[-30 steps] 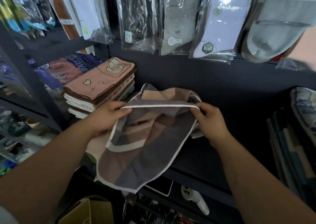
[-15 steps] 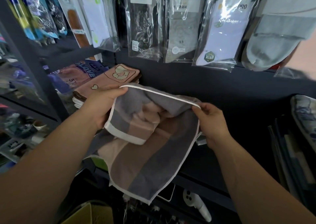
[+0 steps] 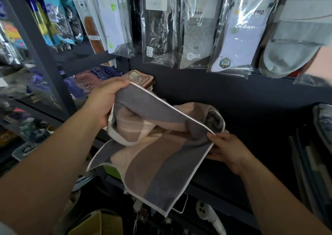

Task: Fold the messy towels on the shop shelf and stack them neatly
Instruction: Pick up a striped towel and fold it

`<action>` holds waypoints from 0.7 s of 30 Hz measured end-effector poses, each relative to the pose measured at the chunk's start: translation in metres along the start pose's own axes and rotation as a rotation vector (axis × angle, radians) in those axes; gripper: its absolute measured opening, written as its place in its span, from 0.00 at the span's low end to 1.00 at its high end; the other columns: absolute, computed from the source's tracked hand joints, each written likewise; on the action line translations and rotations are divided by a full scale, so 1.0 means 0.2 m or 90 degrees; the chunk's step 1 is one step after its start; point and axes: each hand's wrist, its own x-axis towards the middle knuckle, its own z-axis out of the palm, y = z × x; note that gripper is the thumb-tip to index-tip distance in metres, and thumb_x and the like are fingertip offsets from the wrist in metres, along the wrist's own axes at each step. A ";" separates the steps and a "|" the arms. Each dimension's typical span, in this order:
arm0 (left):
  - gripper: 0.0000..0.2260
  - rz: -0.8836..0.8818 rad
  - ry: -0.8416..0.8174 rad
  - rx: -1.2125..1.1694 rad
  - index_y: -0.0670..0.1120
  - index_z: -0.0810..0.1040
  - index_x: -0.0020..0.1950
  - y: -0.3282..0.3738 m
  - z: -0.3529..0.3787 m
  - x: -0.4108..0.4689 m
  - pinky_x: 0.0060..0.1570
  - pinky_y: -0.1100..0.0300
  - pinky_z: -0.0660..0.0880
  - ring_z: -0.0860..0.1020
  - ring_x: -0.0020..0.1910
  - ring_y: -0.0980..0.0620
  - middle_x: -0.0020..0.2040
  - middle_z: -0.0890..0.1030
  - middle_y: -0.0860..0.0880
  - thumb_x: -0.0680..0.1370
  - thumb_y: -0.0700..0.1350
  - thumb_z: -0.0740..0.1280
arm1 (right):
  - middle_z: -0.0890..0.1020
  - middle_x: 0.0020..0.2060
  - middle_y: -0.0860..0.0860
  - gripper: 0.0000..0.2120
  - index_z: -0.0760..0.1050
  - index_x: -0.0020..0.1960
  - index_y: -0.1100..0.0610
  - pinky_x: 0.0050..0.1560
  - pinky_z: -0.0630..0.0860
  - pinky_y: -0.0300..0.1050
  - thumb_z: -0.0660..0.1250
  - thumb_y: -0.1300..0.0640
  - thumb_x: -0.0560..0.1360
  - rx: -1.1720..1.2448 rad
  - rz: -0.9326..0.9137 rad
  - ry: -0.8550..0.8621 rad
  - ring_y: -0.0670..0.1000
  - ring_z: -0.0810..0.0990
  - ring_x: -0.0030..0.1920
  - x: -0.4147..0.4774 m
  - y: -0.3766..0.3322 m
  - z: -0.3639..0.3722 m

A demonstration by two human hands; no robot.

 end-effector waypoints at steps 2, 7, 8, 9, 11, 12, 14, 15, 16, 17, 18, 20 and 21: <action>0.08 0.046 -0.026 0.090 0.50 0.84 0.39 0.03 -0.02 -0.01 0.41 0.60 0.79 0.82 0.38 0.53 0.37 0.84 0.51 0.77 0.41 0.71 | 0.86 0.40 0.58 0.09 0.79 0.52 0.61 0.35 0.83 0.48 0.62 0.57 0.83 0.038 -0.022 0.001 0.56 0.86 0.37 -0.03 -0.07 -0.01; 0.09 0.266 0.102 0.239 0.52 0.83 0.39 0.08 -0.03 0.00 0.44 0.60 0.75 0.79 0.40 0.57 0.38 0.82 0.52 0.78 0.42 0.70 | 0.85 0.40 0.58 0.14 0.83 0.50 0.51 0.41 0.77 0.53 0.60 0.50 0.84 0.017 -0.128 0.035 0.58 0.82 0.39 -0.09 -0.27 0.05; 0.09 0.312 0.143 0.247 0.53 0.82 0.39 0.09 -0.02 0.00 0.44 0.61 0.75 0.78 0.40 0.58 0.38 0.82 0.52 0.78 0.43 0.70 | 0.87 0.41 0.56 0.14 0.84 0.49 0.50 0.43 0.79 0.51 0.61 0.50 0.84 0.045 -0.146 0.032 0.56 0.83 0.41 -0.10 -0.31 0.07; 0.09 0.350 0.177 0.238 0.54 0.82 0.39 0.11 -0.02 -0.01 0.44 0.61 0.75 0.78 0.40 0.59 0.38 0.81 0.54 0.78 0.43 0.69 | 0.87 0.42 0.54 0.14 0.84 0.47 0.50 0.44 0.81 0.49 0.62 0.50 0.83 0.068 -0.165 0.024 0.53 0.85 0.42 -0.11 -0.35 0.09; 0.09 0.419 0.233 0.215 0.56 0.81 0.40 0.16 0.00 -0.03 0.43 0.63 0.75 0.77 0.38 0.61 0.38 0.80 0.56 0.77 0.43 0.68 | 0.87 0.41 0.52 0.15 0.85 0.43 0.50 0.43 0.83 0.46 0.63 0.50 0.83 0.060 -0.209 0.010 0.49 0.85 0.41 -0.13 -0.41 0.11; 0.09 0.452 0.254 0.217 0.56 0.80 0.41 0.18 0.00 -0.03 0.43 0.64 0.74 0.76 0.38 0.63 0.38 0.80 0.56 0.77 0.43 0.68 | 0.86 0.40 0.52 0.16 0.84 0.42 0.50 0.43 0.83 0.45 0.63 0.50 0.83 0.010 -0.237 0.009 0.48 0.84 0.40 -0.14 -0.43 0.12; 0.07 0.490 0.273 0.246 0.53 0.80 0.42 0.21 0.00 -0.04 0.43 0.67 0.74 0.76 0.39 0.64 0.39 0.80 0.57 0.78 0.43 0.67 | 0.82 0.36 0.52 0.16 0.80 0.41 0.55 0.37 0.77 0.42 0.62 0.51 0.83 -0.130 -0.277 0.046 0.47 0.79 0.36 -0.12 -0.42 0.11; 0.05 0.490 0.268 0.270 0.51 0.80 0.43 0.21 0.00 -0.03 0.42 0.67 0.74 0.76 0.39 0.62 0.39 0.80 0.56 0.78 0.43 0.67 | 0.81 0.35 0.53 0.15 0.78 0.42 0.58 0.35 0.74 0.40 0.62 0.52 0.83 -0.182 -0.286 0.076 0.48 0.77 0.36 -0.10 -0.40 0.10; 0.04 0.483 0.257 0.291 0.50 0.80 0.44 0.20 0.00 -0.03 0.42 0.66 0.73 0.76 0.39 0.60 0.38 0.79 0.56 0.78 0.44 0.67 | 0.80 0.36 0.54 0.14 0.78 0.43 0.59 0.34 0.73 0.40 0.62 0.53 0.83 -0.220 -0.287 0.100 0.49 0.76 0.36 -0.07 -0.36 0.08; 0.04 0.467 0.247 0.306 0.50 0.80 0.43 0.18 0.00 -0.02 0.40 0.64 0.73 0.75 0.38 0.59 0.37 0.79 0.56 0.78 0.45 0.68 | 0.80 0.37 0.54 0.13 0.78 0.45 0.60 0.35 0.73 0.40 0.62 0.54 0.83 -0.253 -0.284 0.123 0.50 0.77 0.37 -0.03 -0.32 0.06; 0.05 0.448 0.241 0.316 0.50 0.79 0.42 0.16 0.00 -0.02 0.40 0.63 0.72 0.75 0.38 0.58 0.37 0.78 0.55 0.78 0.45 0.68 | 0.82 0.39 0.54 0.12 0.79 0.46 0.59 0.39 0.75 0.43 0.62 0.54 0.83 -0.292 -0.281 0.146 0.52 0.78 0.39 0.00 -0.27 0.04; 0.05 0.416 0.239 0.328 0.49 0.79 0.42 0.11 -0.02 0.00 0.39 0.62 0.72 0.75 0.38 0.56 0.37 0.78 0.54 0.78 0.46 0.69 | 0.82 0.44 0.52 0.09 0.80 0.51 0.57 0.47 0.77 0.48 0.64 0.55 0.82 -0.386 -0.270 0.170 0.54 0.80 0.46 0.04 -0.18 -0.01; 0.05 0.401 0.239 0.333 0.48 0.79 0.43 0.09 -0.02 0.00 0.40 0.61 0.72 0.75 0.38 0.56 0.37 0.78 0.53 0.79 0.45 0.69 | 0.81 0.45 0.51 0.07 0.80 0.52 0.57 0.47 0.75 0.48 0.65 0.56 0.81 -0.423 -0.256 0.164 0.54 0.80 0.47 0.04 -0.14 -0.03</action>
